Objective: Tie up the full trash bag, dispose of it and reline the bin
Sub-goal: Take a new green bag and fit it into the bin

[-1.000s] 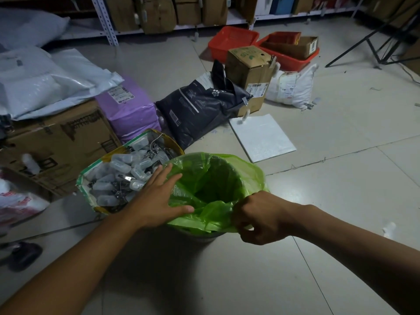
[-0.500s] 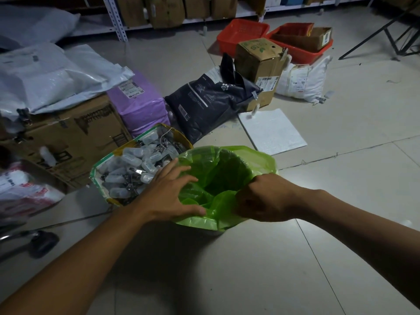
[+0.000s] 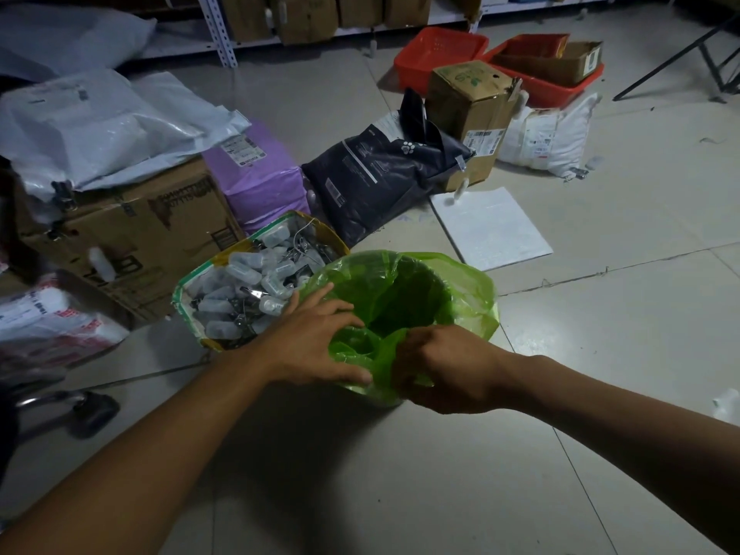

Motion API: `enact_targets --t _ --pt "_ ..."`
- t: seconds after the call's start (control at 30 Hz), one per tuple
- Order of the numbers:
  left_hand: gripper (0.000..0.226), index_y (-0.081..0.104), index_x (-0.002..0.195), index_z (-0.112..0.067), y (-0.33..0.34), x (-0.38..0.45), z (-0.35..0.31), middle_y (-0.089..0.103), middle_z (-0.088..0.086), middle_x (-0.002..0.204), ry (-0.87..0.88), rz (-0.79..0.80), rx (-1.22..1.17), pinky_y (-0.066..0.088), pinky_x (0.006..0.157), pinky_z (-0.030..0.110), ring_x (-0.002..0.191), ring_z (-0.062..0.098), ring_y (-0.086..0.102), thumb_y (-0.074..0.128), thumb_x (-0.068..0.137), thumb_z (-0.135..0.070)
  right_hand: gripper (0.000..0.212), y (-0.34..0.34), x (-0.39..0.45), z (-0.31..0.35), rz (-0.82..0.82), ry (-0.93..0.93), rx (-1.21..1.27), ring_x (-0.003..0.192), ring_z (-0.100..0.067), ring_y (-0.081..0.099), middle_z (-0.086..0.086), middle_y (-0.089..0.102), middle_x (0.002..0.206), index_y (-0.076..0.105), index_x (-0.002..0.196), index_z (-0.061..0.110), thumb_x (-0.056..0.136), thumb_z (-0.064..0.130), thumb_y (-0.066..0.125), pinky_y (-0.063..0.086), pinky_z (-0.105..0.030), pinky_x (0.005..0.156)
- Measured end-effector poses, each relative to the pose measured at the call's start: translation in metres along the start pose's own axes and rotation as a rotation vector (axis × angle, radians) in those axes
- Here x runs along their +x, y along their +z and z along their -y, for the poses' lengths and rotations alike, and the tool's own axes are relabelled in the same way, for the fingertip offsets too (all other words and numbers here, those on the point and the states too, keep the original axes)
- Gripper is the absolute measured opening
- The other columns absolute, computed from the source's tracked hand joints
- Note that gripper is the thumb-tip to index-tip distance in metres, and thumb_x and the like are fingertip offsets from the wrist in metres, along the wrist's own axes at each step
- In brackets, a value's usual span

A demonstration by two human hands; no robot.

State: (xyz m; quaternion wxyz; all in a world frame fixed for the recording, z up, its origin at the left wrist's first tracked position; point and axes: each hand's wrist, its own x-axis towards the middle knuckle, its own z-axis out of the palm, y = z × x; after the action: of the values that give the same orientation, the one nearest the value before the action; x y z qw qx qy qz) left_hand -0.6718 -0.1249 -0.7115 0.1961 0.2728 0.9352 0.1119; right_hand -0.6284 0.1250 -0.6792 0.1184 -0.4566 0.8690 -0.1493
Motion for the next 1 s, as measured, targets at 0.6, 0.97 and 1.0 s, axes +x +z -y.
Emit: enact_targets --t 0.6,0.97,1.0 --pt "0.126 0.009 0.154 -0.042 0.004 -0.003 0.013 -0.018 -0.010 0.163 -0.061 0.022 -0.019 -0.005 0.119 0.050 0.144 0.009 -0.031 0.051 0.049 -0.097 0.025 0.003 -0.009 0.019 0.339 0.037 0.089 0.089 -0.015 0.068 0.006 0.074 0.102 0.070 0.114 0.023 0.091 0.031 0.065 0.047 -0.021 0.071" --pt "0.131 -0.009 0.153 -0.042 0.004 -0.008 0.013 -0.026 -0.007 0.160 -0.019 0.029 0.126 -0.005 0.118 0.047 0.143 0.016 -0.033 0.075 0.057 -0.073 0.018 -0.007 0.026 -0.004 -0.040 0.221 0.074 0.074 -0.013 0.064 0.004 0.071 0.089 0.072 0.101 0.020 0.094 0.028 0.057 0.056 -0.033 0.068" --pt "0.131 -0.011 0.153 -0.041 0.006 -0.009 0.014 -0.026 -0.006 0.160 -0.039 0.001 0.131 -0.003 0.118 0.047 0.144 0.017 -0.031 0.077 0.060 -0.067 0.021 -0.003 0.031 -0.008 -0.035 0.239 0.039 0.079 -0.014 0.066 0.002 0.071 0.092 0.071 0.105 0.021 0.094 0.030 0.056 0.057 -0.035 0.070"
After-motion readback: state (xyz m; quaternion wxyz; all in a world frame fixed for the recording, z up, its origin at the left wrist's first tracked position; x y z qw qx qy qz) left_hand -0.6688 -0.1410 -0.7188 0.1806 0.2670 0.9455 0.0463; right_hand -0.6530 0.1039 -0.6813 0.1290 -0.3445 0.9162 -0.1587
